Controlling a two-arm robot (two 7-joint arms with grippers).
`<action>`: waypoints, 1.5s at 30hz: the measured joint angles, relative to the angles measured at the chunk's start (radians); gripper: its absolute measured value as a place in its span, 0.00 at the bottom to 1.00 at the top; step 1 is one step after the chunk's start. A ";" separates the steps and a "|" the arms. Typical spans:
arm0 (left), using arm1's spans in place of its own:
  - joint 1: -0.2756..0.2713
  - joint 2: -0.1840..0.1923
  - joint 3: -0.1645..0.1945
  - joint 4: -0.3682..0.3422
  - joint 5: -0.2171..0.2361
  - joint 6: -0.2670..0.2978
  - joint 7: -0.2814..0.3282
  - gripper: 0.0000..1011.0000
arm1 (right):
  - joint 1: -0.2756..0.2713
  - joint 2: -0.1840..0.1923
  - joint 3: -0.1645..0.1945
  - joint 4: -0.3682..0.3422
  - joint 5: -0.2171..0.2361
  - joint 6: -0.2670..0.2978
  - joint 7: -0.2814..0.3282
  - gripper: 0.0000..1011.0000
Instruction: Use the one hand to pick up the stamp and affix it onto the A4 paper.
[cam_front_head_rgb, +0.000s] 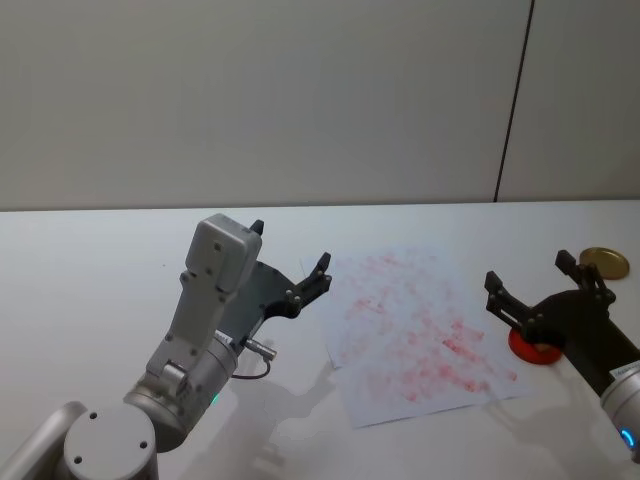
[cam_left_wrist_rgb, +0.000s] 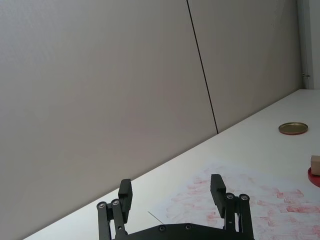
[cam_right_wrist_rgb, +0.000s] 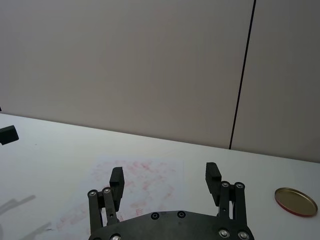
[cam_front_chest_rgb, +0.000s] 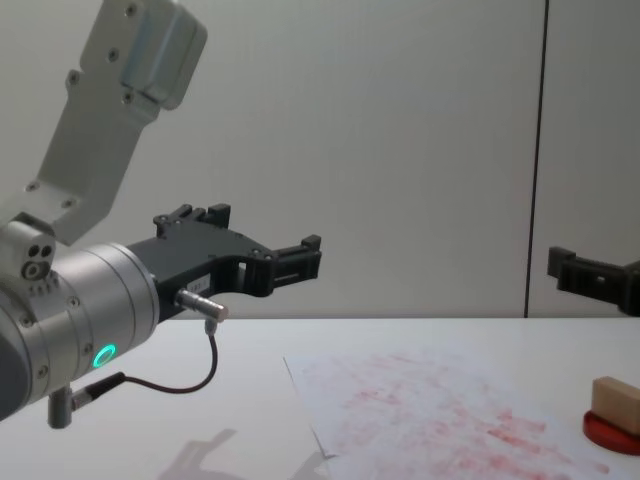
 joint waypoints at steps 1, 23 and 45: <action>0.000 0.000 0.000 0.000 0.000 0.000 0.000 0.98 | 0.000 0.000 0.000 0.000 0.000 0.000 0.000 0.99; 0.000 0.000 0.000 0.000 0.000 0.000 0.000 0.98 | 0.001 0.000 0.002 0.002 0.001 0.000 0.002 0.99; 0.000 0.000 0.000 0.000 0.000 0.000 0.000 0.98 | 0.055 0.041 0.049 0.133 0.053 0.089 0.110 0.99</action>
